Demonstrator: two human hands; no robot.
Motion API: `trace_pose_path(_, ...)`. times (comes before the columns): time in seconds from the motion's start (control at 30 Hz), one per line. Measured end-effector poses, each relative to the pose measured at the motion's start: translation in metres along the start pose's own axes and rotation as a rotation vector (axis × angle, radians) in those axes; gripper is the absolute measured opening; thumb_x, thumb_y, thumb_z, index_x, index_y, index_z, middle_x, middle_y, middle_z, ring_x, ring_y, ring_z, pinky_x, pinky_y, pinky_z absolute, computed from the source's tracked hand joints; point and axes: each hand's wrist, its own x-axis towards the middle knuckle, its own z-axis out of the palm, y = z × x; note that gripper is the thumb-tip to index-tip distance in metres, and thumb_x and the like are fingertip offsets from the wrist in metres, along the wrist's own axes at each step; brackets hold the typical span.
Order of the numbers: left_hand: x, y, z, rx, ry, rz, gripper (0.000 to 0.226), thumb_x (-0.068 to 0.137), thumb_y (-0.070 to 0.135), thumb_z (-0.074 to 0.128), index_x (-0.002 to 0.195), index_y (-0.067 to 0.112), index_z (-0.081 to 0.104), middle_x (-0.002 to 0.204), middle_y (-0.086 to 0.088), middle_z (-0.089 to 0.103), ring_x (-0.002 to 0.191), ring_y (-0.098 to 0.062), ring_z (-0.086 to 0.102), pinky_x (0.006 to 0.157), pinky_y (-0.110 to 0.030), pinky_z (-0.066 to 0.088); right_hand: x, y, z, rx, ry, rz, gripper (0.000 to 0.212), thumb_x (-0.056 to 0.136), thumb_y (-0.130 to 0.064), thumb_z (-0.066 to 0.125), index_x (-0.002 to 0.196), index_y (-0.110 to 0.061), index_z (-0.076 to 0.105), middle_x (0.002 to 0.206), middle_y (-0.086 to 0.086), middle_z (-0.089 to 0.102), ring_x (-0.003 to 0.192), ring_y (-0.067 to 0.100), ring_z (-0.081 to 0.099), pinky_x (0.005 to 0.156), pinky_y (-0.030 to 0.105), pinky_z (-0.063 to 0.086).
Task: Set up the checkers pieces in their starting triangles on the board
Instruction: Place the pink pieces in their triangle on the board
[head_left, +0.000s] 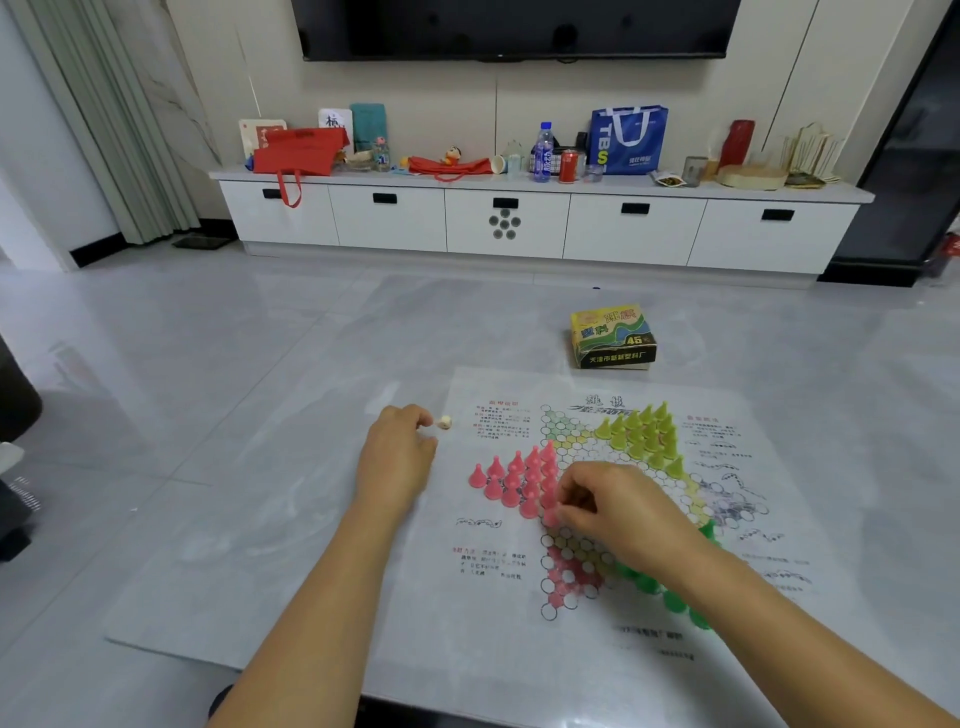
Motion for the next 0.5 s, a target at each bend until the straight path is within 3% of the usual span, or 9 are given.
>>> trace_pose_path(0.5,0.0052,-0.0033,0.0036,0.118,-0.025,0.012,0.026,0.084,0.014,0.056,0.110,0.010,0.057,0.115,-0.013,0.056,0.107,-0.029,0.051,0.086,-0.036,0.042,0.0053,0.0006,0.0105,-0.069,0.003,-0.024,0.013,0.086,-0.023,0.058,0.096,-0.017,0.062,0.100,-0.003,0.065,0.090,0.014,0.058,0.082,0.032,0.050)
